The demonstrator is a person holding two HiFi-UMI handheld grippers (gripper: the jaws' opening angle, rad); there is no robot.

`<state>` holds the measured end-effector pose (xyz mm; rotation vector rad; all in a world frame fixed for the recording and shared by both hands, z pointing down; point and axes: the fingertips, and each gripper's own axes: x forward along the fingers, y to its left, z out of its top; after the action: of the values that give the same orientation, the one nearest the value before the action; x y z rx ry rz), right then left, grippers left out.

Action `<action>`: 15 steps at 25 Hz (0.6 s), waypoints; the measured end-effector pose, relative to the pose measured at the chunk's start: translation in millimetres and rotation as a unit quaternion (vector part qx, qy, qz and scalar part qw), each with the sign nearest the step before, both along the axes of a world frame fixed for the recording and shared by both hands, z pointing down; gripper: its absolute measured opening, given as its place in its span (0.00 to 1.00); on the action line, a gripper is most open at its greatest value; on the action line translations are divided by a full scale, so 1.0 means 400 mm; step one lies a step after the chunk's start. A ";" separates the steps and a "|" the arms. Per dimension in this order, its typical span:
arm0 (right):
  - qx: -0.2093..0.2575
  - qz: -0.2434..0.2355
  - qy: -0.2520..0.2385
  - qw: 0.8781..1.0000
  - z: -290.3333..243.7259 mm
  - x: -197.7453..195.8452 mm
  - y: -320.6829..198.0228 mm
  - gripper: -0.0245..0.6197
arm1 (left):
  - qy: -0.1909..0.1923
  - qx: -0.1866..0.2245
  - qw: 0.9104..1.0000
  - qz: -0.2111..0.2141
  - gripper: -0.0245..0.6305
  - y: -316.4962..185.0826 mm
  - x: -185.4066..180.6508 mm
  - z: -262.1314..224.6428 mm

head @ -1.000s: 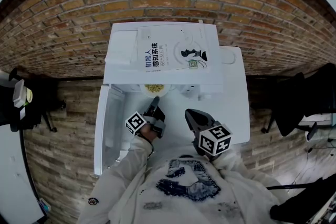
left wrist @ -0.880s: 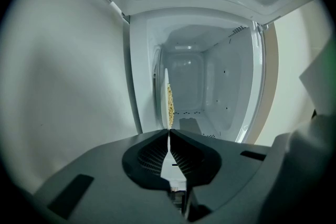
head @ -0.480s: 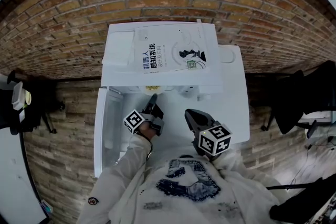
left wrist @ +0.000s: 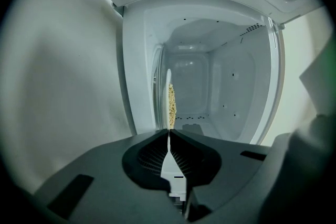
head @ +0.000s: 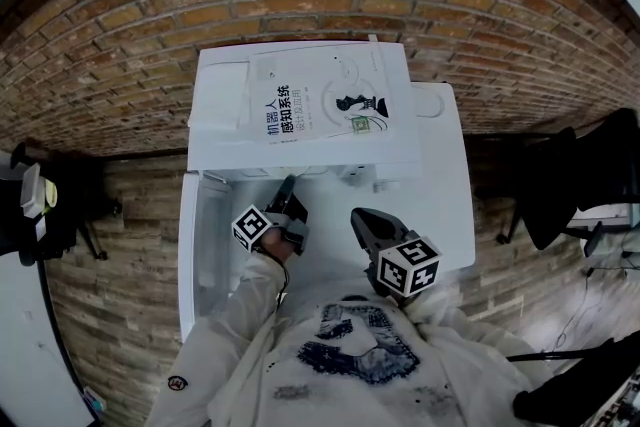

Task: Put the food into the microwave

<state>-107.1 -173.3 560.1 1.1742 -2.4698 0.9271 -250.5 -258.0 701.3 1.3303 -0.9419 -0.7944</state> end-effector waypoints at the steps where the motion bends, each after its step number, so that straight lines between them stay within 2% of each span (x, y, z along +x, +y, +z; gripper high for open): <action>1: 0.000 0.001 0.000 1.000 0.000 0.000 0.000 0.06 | 0.001 0.000 1.000 0.000 0.07 -0.001 0.000 0.000; 15: 0.003 -0.003 0.002 1.000 -0.004 -0.009 0.005 0.06 | 0.006 -0.001 1.000 0.006 0.07 -0.005 0.007 -0.001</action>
<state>-110.9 -171.3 558.4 1.1679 -2.4733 0.9155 -247.7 -260.0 700.8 1.3261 -0.9235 -0.7911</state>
